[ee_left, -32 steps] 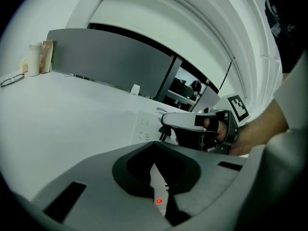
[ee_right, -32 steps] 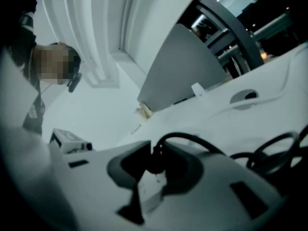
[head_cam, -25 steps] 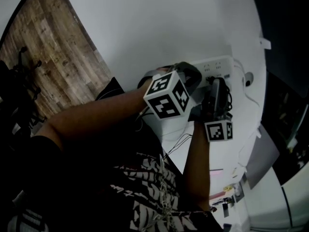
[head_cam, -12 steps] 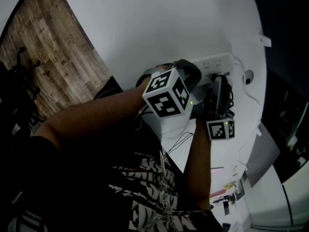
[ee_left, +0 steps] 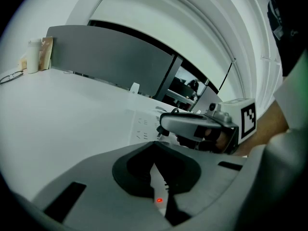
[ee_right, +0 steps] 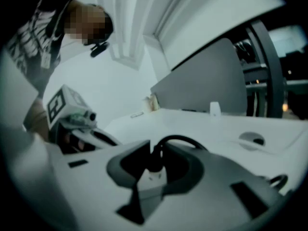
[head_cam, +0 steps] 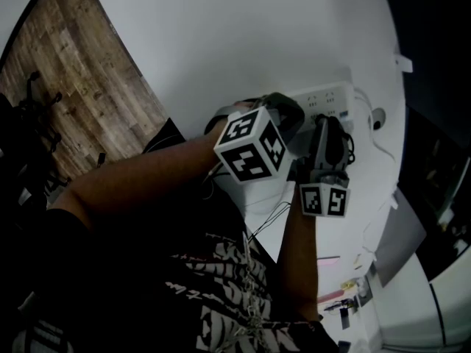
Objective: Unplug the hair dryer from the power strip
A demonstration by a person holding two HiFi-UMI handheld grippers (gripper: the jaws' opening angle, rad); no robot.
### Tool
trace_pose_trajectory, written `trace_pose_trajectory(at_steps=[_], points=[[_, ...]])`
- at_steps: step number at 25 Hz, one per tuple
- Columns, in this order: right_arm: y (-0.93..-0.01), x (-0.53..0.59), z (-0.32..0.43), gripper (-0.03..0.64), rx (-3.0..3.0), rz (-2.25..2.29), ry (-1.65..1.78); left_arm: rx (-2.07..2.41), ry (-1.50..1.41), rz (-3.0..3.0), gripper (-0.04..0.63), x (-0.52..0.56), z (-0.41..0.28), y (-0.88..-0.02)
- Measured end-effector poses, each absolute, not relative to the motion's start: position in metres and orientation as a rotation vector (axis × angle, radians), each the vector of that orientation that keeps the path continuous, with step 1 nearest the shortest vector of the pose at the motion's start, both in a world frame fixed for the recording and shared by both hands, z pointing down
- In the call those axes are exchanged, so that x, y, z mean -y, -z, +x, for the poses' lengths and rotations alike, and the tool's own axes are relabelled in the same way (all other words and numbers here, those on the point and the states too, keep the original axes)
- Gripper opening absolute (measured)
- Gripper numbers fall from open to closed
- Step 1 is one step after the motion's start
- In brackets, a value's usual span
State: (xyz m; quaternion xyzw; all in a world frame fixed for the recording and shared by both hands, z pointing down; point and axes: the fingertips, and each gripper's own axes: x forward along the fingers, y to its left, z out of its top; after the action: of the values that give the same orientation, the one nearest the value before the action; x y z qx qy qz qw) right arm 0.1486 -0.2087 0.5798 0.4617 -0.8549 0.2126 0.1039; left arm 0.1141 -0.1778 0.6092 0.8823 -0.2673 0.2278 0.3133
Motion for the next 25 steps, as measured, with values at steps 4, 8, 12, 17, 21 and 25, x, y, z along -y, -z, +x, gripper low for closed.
trace_pose_trajectory(at_steps=[4,8,12,17,21,25], points=[[-0.580,0.204,0.132,0.095,2.461,1.305,-0.342,0.696,-0.592,2.321,0.025,0.177,0.112,-0.609],[-0.583,0.201,0.125,0.094,2.431,1.285,-0.208,0.691,-0.598,2.319,0.025,0.177,0.113,-0.611],[-0.587,0.200,0.126,0.095,2.416,1.294,-0.173,0.682,-0.596,2.302,0.026,0.177,0.114,-0.613],[-0.592,0.197,0.125,0.097,2.370,1.296,-0.158,0.676,-0.609,2.305,0.025,0.176,0.113,-0.616],[-0.595,0.196,0.125,0.098,2.353,1.300,-0.184,0.672,-0.653,2.311,0.026,0.172,0.115,-0.620],[-0.606,0.192,0.132,0.138,2.354,1.335,-0.389,0.676,-0.682,2.297,0.026,0.177,0.115,-0.621]])
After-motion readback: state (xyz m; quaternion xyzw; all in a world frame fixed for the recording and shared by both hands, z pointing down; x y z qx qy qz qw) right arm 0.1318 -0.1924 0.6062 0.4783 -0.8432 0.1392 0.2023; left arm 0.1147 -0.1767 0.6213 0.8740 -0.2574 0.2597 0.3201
